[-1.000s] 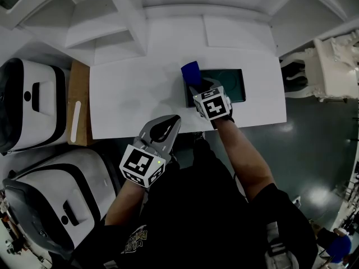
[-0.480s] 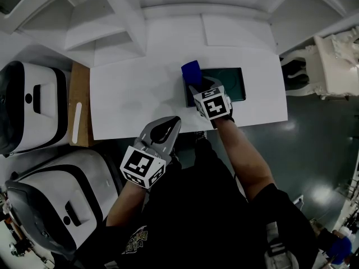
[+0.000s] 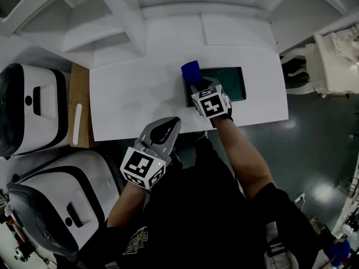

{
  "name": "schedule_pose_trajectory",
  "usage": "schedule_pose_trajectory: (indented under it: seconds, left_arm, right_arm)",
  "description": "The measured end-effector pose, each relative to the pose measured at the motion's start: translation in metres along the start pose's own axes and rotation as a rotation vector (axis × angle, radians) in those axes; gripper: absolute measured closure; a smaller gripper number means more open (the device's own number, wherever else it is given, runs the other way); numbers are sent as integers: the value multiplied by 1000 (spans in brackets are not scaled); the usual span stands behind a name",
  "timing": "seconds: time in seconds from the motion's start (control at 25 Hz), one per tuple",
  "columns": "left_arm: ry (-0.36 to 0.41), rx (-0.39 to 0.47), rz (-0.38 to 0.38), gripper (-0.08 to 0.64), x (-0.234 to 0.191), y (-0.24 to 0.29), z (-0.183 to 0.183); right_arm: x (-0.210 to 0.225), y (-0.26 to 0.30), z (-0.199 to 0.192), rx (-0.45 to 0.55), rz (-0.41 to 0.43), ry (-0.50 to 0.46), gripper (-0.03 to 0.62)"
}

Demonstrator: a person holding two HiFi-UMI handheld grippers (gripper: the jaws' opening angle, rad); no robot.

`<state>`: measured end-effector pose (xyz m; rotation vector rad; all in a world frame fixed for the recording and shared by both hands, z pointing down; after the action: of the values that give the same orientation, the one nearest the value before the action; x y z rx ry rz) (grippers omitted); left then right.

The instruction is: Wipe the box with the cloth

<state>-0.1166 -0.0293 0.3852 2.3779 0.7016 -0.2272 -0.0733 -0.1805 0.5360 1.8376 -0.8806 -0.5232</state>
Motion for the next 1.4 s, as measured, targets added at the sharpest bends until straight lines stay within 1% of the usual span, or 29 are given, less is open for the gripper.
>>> schedule_pose_trajectory:
  seconds: [0.28, 0.6, 0.84, 1.2, 1.4]
  left_arm:
    - [8, 1, -10, 558, 2, 4, 3]
    - [19, -10, -29, 559, 8, 14, 6]
    - [33, -26, -40, 558, 13, 22, 9]
    - [62, -45, -53, 558, 19, 32, 17]
    - [76, -54, -63, 558, 24, 38, 20]
  right_arm:
    - [7, -2, -4, -10, -3, 15, 453]
    - [28, -5, -13, -15, -15, 44, 453]
    - [43, -6, -20, -11, -22, 69, 454]
    - [56, -11, -24, 4, -4, 93, 454]
    - [69, -14, -30, 5, -17, 113, 454]
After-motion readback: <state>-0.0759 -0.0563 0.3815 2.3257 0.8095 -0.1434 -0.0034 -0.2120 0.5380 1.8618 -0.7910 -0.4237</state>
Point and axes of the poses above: the fingertips, and each gripper's own axes: y forward along the fingers, x to its right, z out of its top, the point moved 2 cm from there along -y, backward along the fingers, and after that the axes turned 15 degrees about -x, right-handed, at the moved point
